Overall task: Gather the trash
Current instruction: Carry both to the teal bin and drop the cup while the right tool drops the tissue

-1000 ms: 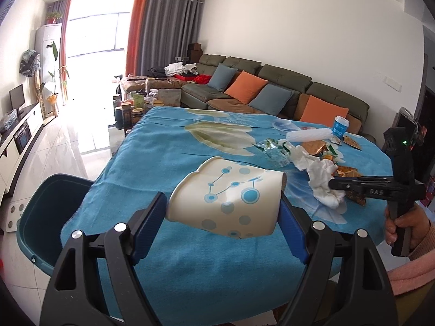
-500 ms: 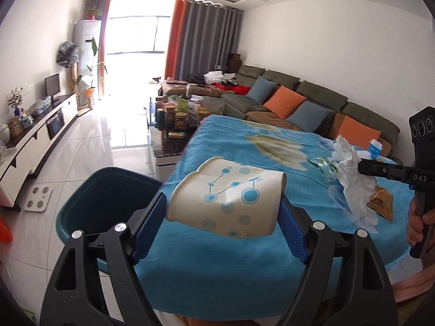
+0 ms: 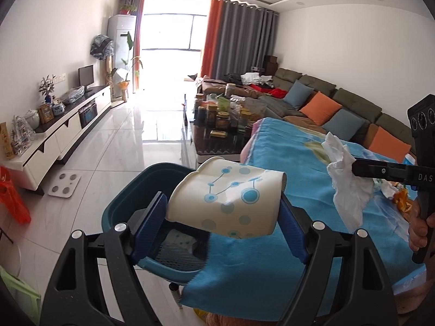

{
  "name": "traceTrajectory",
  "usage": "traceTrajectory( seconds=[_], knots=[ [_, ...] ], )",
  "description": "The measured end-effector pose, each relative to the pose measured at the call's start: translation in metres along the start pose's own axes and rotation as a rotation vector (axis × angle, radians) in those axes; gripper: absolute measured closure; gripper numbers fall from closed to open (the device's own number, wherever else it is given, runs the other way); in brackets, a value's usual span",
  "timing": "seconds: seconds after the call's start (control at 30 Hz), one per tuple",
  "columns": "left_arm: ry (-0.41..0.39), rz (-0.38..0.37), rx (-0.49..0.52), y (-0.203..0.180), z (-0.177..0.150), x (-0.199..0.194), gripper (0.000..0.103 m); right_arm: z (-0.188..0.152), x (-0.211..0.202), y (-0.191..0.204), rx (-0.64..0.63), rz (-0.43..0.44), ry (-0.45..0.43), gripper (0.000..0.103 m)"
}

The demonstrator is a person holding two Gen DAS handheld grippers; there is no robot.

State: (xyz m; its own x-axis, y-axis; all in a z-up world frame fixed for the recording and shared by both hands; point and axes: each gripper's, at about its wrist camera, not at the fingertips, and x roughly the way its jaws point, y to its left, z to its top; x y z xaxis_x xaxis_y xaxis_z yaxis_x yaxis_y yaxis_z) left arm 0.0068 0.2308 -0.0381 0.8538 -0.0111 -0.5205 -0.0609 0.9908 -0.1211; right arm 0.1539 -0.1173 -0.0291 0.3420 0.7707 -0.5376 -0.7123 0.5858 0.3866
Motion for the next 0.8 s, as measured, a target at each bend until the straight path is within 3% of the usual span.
traceTrajectory(
  seconds=[0.33, 0.8],
  knots=[
    [0.048, 0.074, -0.061, 0.036, -0.003, 0.024, 0.025, 0.028, 0.064, 0.013, -0.032, 0.04, 0.061, 0.093],
    [0.079, 0.132, -0.081, 0.05, 0.003, 0.046, 0.025, 0.04, 0.117, 0.03, -0.054, 0.062, 0.125, 0.093]
  ],
)
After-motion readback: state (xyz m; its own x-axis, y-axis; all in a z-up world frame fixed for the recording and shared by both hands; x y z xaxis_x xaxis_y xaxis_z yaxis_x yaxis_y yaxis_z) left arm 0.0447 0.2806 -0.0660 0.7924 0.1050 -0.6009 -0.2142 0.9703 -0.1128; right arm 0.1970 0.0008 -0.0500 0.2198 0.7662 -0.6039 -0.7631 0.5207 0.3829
